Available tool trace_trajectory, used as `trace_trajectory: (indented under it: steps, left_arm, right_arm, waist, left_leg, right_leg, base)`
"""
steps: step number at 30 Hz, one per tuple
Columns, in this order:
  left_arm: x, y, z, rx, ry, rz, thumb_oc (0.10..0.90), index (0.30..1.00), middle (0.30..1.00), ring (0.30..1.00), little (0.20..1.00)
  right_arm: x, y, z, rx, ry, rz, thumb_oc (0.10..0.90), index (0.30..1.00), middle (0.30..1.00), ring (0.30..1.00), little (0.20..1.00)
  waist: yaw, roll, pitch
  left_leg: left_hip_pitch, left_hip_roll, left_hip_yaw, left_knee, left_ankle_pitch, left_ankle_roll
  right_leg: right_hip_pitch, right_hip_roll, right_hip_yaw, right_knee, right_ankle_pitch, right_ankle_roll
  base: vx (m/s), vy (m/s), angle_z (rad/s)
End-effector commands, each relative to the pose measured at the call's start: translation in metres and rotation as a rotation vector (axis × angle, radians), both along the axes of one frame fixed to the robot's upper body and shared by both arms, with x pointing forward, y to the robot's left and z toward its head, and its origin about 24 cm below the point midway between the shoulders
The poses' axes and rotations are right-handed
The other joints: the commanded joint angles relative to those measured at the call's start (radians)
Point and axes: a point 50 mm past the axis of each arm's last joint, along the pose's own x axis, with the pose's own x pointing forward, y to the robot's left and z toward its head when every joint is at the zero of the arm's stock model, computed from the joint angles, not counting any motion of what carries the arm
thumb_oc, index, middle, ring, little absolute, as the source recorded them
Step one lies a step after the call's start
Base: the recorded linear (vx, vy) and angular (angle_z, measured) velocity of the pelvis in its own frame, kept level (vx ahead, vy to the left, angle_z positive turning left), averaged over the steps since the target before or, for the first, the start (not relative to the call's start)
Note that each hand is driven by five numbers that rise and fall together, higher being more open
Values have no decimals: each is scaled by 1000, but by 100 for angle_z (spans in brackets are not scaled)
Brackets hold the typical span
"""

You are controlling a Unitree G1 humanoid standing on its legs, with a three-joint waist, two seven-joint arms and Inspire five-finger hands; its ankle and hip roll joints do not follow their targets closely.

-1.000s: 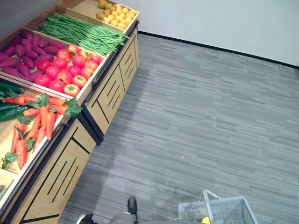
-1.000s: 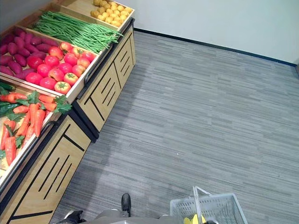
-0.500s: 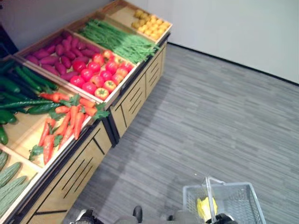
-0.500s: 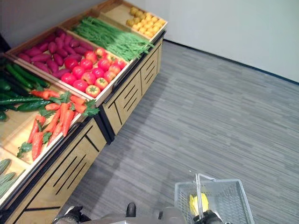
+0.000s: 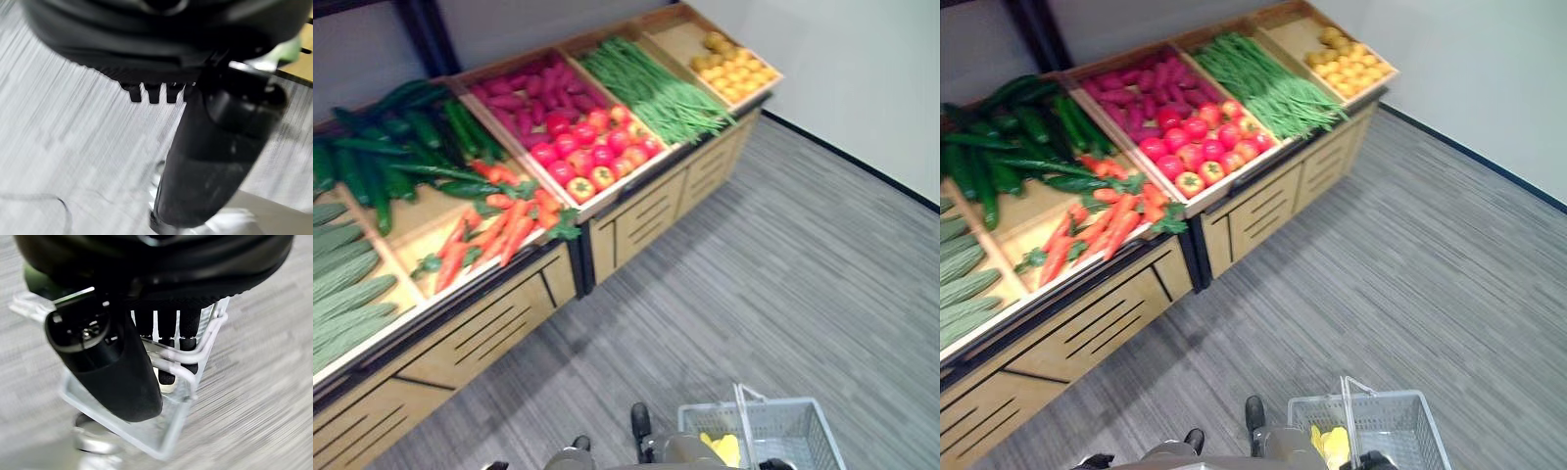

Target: Get the vegetables into the basket

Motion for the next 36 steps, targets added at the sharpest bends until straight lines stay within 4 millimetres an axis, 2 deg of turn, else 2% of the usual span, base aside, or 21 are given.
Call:
trace_trajectory:
  steps: [1, 3, 6, 9, 10, 13, 14, 16, 17, 19, 25, 27, 29, 33, 34, 35, 36]
  left_arm:
    - [10, 19, 8, 47, -48, 83, 900, 1000, 1000, 1000, 1000]
    - [16, 16, 8, 45, -66, 78, 900, 1000, 1000, 1000, 1000]
    - [16, 15, 8, 41, -69, 79, 900, 1000, 1000, 1000, 1000]
    - [15, 14, 7, 38, -65, 76, 900, 1000, 1000, 1000, 1000]
    - [14, 14, 7, 38, -65, 76, 900, 1000, 1000, 1000, 1000]
    - [15, 10, 7, 25, -64, 56, 900, 1000, 1000, 1000, 1000]
    - [15, 10, 7, 25, -64, 56, 900, 1000, 1000, 1000, 1000]
    - [18, 7, 6, 14, -74, 47, 900, 1000, 1000, 1000, 1000]
    - [18, 7, 6, 13, -74, 45, 900, 1000, 1000, 1000, 1000]
    - [22, 7, 7, 11, -91, 43, 900, 1000, 1000, 1000, 1000]
    - [31, 7, 11, 8, -148, 46, 900, 1000, 1000, 1000, 1000]
    - [48, 7, 18, -5, -252, 45, 900, 1000, 1000, 1000, 1000]
    - [53, 7, 21, -10, -278, 41, 900, 1000, 1000, 1000, 1000]
    - [84, 16, 50, -33, -507, 6, 900, 1000, 1000, 1000, 1000]
    - [94, 18, 61, -43, -571, -2, 900, 1000, 1000, 1000, 1000]
    - [117, 26, 91, 2, -706, -85, 900, 1000, 1000, 1000, 1000]
    - [117, 26, 91, 2, -706, -85, 900, 1000, 1000, 1000, 1000]
  right_arm:
    - [18, -25, 10, -74, -60, 51, 400, 300, 300, 300, 300]
    - [22, -28, 12, -80, -87, 37, 400, 300, 300, 300, 300]
    - [21, -28, 12, -74, -85, 45, 400, 300, 300, 300, 300]
    - [16, -31, 12, -78, -70, 46, 400, 300, 300, 300, 300]
    - [16, -31, 12, -78, -70, 46, 400, 300, 300, 300, 300]
    - [15, -37, 14, -86, -69, 33, 400, 300, 300, 300, 300]
    - [15, -37, 14, -86, -69, 33, 400, 300, 300, 300, 300]
    - [16, -39, 15, -89, -79, 13, 400, 300, 300, 300, 300]
    - [12, -37, 14, -84, -67, 3, 400, 300, 300, 300, 300]
    - [13, -37, 14, -85, -73, -3, 400, 300, 300, 300, 300]
    - [13, -32, 12, -79, -73, -8, 400, 300, 300, 300, 300]
    - [20, -32, 13, -81, -100, 2, 400, 300, 300, 300, 300]
    - [20, -32, 13, -79, -104, 2, 400, 300, 300, 300, 300]
    - [18, -33, 14, -72, -112, 22, 400, 300, 300, 300, 300]
    - [15, -35, 14, -72, -108, 21, 400, 300, 300, 300, 300]
    - [13, -35, 15, -65, -106, 19, 400, 300, 300, 300, 300]
    - [13, -35, 15, -65, -106, 19, 400, 300, 300, 300, 300]
  waist:
    - [-14, -31, -22]
    - [-35, -41, -19]
    - [-48, -44, -17]
    - [-66, -39, -7]
    - [-67, -39, -7]
    - [-91, -21, 2]
    - [-91, -21, 3]
    - [-106, -9, -1]
    - [-108, -1, -12]
    - [-113, 2, -19]
    - [-99, 6, -31]
    - [-91, 8, -30]
    - [-89, 9, -29]
    - [-87, 17, -34]
    - [-87, 17, -38]
    - [-89, 19, -46]
    - [-89, 19, -46]
  left_leg:
    - [35, -76, 89, -70, -2, 58]
    - [0, -57, 84, -40, 7, 34]
    - [-8, -39, 112, -52, 23, 26]
    - [-14, 1, 243, -108, 55, 35]
    - [-12, 1, 242, -110, 56, 35]
    - [-9, 24, 461, -138, 59, 37]
    - [-6, 25, 462, -138, 58, 37]
    - [20, 35, 598, -137, 28, 33]
    - [14, 34, 600, -138, 38, 20]
    - [17, 37, 614, -138, 33, 20]
    - [40, 31, 623, -138, 9, 27]
    - [47, 21, 625, -138, -2, 37]
    - [49, 19, 628, -138, -4, 39]
    - [64, 5, 639, -138, -19, 49]
    - [69, 3, 640, -138, -22, 51]
    - [77, 1, 640, -138, -28, 52]
    - [77, 1, 640, -138, -28, 52]
  right_leg:
    - [-30, -66, 35, 7, -67, 95]
    - [-32, -57, -18, 40, -103, 68]
    - [-32, -59, -57, 60, -127, 55]
    - [-30, -75, -135, 97, -166, 41]
    - [-29, -75, -135, 97, -167, 40]
    - [-5, -106, -221, 103, -177, 49]
    - [-3, -105, -221, 103, -177, 49]
    - [8, -116, -255, 97, -183, 59]
    - [27, -115, -275, 67, -180, 62]
    - [35, -117, -284, 58, -173, 67]
    - [82, -119, -263, -16, -145, 78]
    - [95, -124, -240, -49, -123, 86]
    - [100, -126, -237, -55, -118, 89]
    - [116, -136, -214, -84, -97, 107]
    - [124, -137, -211, -93, -93, 110]
    - [132, -139, -206, -99, -90, 115]
    - [132, -139, -206, -99, -90, 115]
  base:
    - [228, -511, 153]
    - [211, -574, 92]
    - [98, -286, 82]
    - [69, -208, 76]
    - [26, -118, 108]
    - [31, -48, 74]
    - [20, 29, 93]
    - [34, 59, 91]
    - [30, 90, 60]
    - [21, 101, 84]
    - [31, 137, -11]
    - [10, 198, -20]
    - [4, 132, -19]
    - [19, 159, -18]
    - [47, 146, -11]
    - [34, 106, -9]
    - [46, 114, -11]
